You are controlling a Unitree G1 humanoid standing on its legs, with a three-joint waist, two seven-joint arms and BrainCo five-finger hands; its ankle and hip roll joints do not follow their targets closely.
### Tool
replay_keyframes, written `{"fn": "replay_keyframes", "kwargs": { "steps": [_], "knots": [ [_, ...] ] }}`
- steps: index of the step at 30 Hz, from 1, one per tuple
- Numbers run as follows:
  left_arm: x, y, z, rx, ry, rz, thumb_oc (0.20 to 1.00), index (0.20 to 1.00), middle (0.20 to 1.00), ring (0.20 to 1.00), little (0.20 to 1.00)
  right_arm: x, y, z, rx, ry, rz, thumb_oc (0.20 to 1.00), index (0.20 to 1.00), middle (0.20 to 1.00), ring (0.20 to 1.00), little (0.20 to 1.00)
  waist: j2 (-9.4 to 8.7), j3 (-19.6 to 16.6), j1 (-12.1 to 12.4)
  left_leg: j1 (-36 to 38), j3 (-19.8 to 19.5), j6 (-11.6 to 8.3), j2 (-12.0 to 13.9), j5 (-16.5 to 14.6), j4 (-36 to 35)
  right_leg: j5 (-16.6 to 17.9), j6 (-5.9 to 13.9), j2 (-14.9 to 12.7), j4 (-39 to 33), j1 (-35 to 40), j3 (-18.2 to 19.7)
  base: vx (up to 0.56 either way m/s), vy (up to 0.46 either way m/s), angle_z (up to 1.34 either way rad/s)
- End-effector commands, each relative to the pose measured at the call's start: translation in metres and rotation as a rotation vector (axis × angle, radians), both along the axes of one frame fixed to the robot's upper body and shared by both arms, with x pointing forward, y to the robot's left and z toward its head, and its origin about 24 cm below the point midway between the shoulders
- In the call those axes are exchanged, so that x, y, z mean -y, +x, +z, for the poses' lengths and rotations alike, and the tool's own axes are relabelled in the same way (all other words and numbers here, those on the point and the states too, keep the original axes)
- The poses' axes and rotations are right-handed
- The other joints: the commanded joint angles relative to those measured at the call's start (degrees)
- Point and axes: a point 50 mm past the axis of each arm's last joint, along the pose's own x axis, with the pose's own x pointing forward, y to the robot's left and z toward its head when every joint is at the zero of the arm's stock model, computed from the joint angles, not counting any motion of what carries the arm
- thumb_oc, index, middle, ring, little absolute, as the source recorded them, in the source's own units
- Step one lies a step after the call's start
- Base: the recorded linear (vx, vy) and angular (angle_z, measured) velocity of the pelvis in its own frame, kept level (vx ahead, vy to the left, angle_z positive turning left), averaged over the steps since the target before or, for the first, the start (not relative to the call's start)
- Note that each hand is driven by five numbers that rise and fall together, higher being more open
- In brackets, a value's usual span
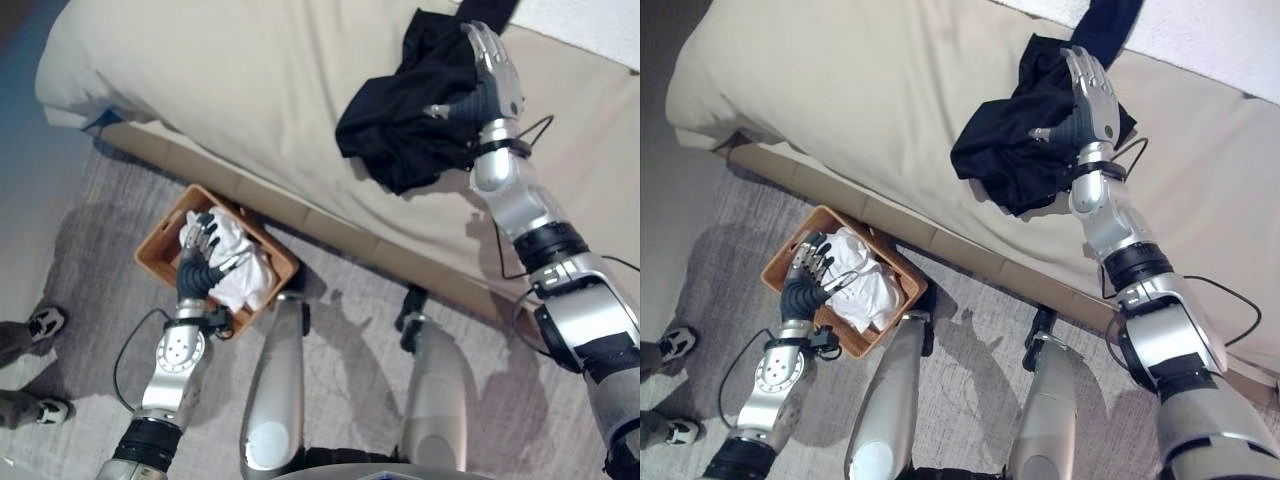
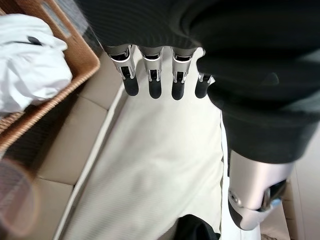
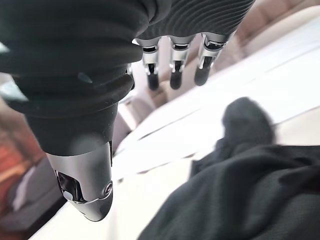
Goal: Pick up clothes into the bucket
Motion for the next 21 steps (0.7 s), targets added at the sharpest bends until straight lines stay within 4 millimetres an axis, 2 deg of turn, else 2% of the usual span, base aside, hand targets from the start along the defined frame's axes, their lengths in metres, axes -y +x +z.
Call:
{"fn": "replay_keyframes", "kwargs": {
  "steps": [1,4,5,6,7,8,9,10,16,21],
  "knots": [
    [0.003,-0.015,0.018,0.099,-0.012,-0.054,1.0,1.0,1.0,1.0,1.0,0.003,0.001,0.03,0.053,-0.078,-0.022,1.0,1.0,1.0,1.0,1.0,-0.24,-0.7,1.0,-3.8,0.6,3.04,-3.5,1.1,0.1,1.7,1.62,0.4,1.7,-2.0,1.3,0.0,-0.001,0.08],
    [0.004,-0.015,0.02,0.099,-0.024,-0.066,1.0,1.0,1.0,1.0,1.0,0.003,0.008,0.031,0.0,-0.101,-0.036,1.0,1.0,1.0,1.0,1.0,-0.01,-0.7,1.4,-5.2,0.3,3.02,-3.8,1.0,0.8,1.2,1.49,0.3,2.7,-3.2,1.1,0.03,0.0,0.12],
    [0.004,-0.015,0.019,0.097,-0.025,-0.068,1.0,1.0,1.0,1.0,1.0,0.003,0.01,0.028,-0.026,-0.098,-0.044,1.0,1.0,1.0,1.0,1.0,-0.09,-0.7,1.7,-4.6,-0.2,2.71,-3.9,-0.9,1.5,-0.5,1.96,0.4,3.5,-2.8,1.6,0.0,0.009,0.12],
    [0.005,-0.015,0.021,0.101,-0.023,-0.07,1.0,1.0,1.0,1.0,1.0,0.004,0.013,0.026,-0.053,-0.091,-0.052,1.0,1.0,1.0,1.0,1.0,-0.05,-0.7,1.8,-5.7,0.1,3.11,-4.0,1.0,1.2,1.2,1.35,0.4,2.9,-3.8,1.2,0.08,-0.007,0.08],
    [0.005,-0.015,0.022,0.103,-0.023,-0.072,1.0,1.0,1.0,1.0,1.0,0.005,0.015,0.024,-0.078,-0.086,-0.063,1.0,1.0,1.0,1.0,1.0,-0.02,-0.7,1.9,-5.2,-0.2,2.81,-4.1,-1.0,1.9,-0.5,1.89,0.4,3.8,-3.4,1.5,-0.09,0.033,0.12],
    [0.006,-0.015,0.023,0.107,-0.027,-0.076,1.0,1.0,1.0,1.0,1.0,0.006,0.017,0.022,-0.104,-0.092,-0.074,1.0,1.0,1.0,1.0,1.0,0.09,-0.7,2.0,-6.4,0.1,3.19,-4.1,0.9,1.2,1.2,1.32,0.3,3.1,-4.4,1.0,0.07,0.004,0.09],
    [0.007,-0.014,0.023,0.107,-0.029,-0.079,1.0,1.0,1.0,1.0,1.0,0.008,0.019,0.018,-0.132,-0.091,-0.086,1.0,1.0,1.0,1.0,1.0,0.17,-0.7,2.1,-5.9,-0.3,2.88,-4.3,-1.0,1.9,-0.4,1.88,0.4,3.9,-4.0,1.4,0.0,0.022,0.06],
    [0.007,-0.013,0.024,0.112,-0.032,-0.08,1.0,1.0,1.0,1.0,1.0,0.01,0.021,0.014,-0.154,-0.088,-0.098,1.0,1.0,1.0,1.0,1.0,0.34,-0.7,2.2,-6.2,-0.3,2.87,-4.4,-1.2,2.2,-0.6,1.86,0.3,4.2,-4.4,1.3,0.08,0.006,0.0],
    [0.014,-0.008,0.035,0.156,-0.041,-0.108,1.0,1.0,1.0,1.0,1.0,0.03,0.027,-0.012,-0.297,-0.053,-0.22,1.0,1.0,1.0,1.0,1.0,1.4,-0.7,2.9,-7.4,-0.5,2.88,-5.1,-0.9,2.2,-1.0,1.76,-0.2,4.9,-5.4,1.1,0.0,0.007,0.05],
    [0.018,-0.006,0.038,0.163,-0.051,-0.124,1.0,1.0,1.0,1.0,1.0,0.048,0.026,-0.023,-0.377,-0.065,-0.31,1.0,1.0,1.0,1.0,1.0,2.33,-0.7,3.6,-7.5,-0.8,3.04,-5.6,-0.7,1.7,-1.1,1.73,-0.3,5.1,-5.5,1.0,0.0,0.001,0.01]
  ]
}}
